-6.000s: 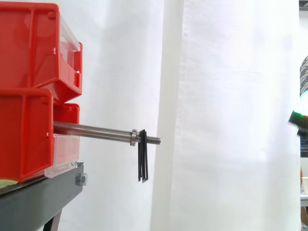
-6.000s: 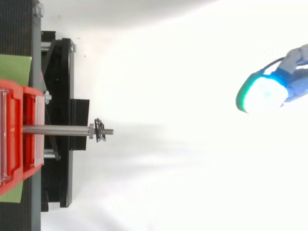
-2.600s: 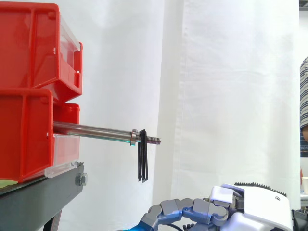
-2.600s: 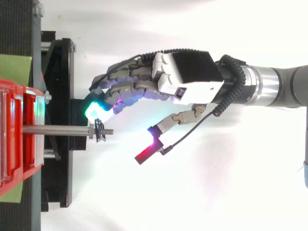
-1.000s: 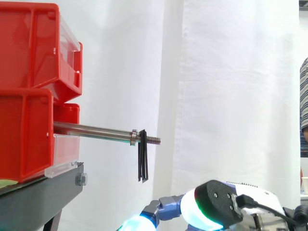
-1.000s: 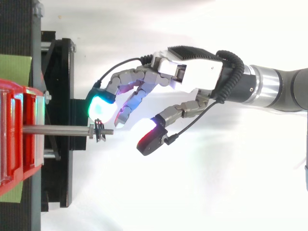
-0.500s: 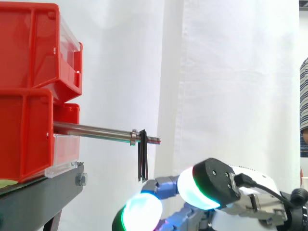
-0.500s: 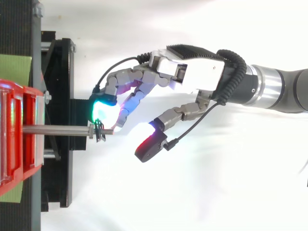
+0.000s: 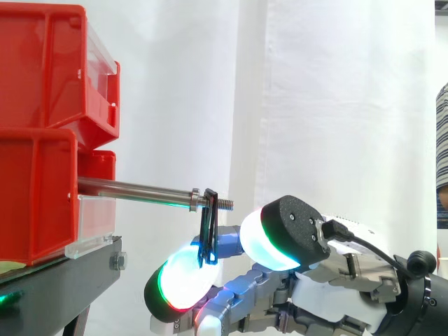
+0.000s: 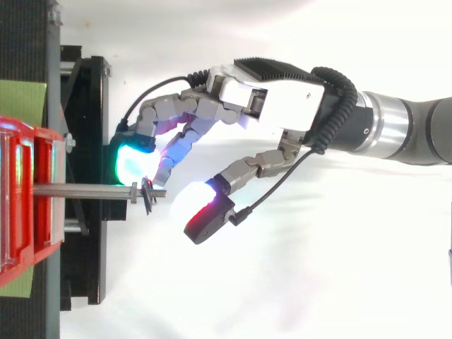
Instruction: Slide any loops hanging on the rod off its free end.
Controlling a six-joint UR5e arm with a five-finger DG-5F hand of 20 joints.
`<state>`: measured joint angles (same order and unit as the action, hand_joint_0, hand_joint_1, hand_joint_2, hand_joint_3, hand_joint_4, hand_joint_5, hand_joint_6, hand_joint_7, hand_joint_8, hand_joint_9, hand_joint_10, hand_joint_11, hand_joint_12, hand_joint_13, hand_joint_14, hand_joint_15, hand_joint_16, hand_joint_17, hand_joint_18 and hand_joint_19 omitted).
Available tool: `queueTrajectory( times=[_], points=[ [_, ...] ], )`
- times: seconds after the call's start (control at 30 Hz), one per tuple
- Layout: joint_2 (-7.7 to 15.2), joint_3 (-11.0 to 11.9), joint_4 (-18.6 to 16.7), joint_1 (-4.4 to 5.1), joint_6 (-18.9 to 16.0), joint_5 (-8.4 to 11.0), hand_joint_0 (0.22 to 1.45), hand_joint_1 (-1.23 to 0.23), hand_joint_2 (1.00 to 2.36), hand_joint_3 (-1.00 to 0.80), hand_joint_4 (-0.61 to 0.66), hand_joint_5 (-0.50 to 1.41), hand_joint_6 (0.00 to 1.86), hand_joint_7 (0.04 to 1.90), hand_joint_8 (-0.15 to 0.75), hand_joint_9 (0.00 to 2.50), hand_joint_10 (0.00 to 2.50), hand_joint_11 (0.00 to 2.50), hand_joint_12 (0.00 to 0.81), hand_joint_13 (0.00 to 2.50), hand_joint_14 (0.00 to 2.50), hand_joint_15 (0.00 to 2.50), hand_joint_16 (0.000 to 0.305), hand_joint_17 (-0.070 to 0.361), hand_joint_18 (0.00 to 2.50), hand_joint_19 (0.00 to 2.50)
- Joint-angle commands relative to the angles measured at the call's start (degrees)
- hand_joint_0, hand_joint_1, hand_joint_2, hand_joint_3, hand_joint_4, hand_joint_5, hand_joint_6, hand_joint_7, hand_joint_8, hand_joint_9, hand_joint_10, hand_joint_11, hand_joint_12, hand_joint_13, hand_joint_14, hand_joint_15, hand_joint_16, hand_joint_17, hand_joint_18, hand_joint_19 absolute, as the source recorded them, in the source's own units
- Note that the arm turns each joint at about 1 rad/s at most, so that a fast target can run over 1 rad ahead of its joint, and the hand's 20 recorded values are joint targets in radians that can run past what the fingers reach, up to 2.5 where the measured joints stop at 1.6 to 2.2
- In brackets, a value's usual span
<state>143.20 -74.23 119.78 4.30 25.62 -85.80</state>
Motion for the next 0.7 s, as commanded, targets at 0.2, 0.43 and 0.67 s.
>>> queueTrajectory(
  times=[0.2,0.43,0.67],
  points=[
    [1.11,0.05,0.37,0.01,0.75,0.20,0.60,-0.64,1.00,-0.49,0.26,-0.10,0.50,1.02,0.246,1.06,0.01,0.28,0.303,0.63,0.00,0.10,0.041,0.093,0.55,0.32],
    [1.47,-0.03,-0.24,0.01,0.66,0.02,0.59,-0.62,1.00,-0.48,0.25,-0.10,0.50,1.01,0.245,1.06,0.01,0.28,0.305,0.62,0.00,0.10,0.041,0.093,0.55,0.32],
    [1.47,0.41,-1.03,0.01,0.58,-0.68,0.60,-0.60,1.00,-0.48,0.25,-0.10,0.50,1.01,0.246,1.05,0.01,0.27,0.306,0.62,0.00,0.10,0.041,0.093,0.55,0.32]
  ],
)
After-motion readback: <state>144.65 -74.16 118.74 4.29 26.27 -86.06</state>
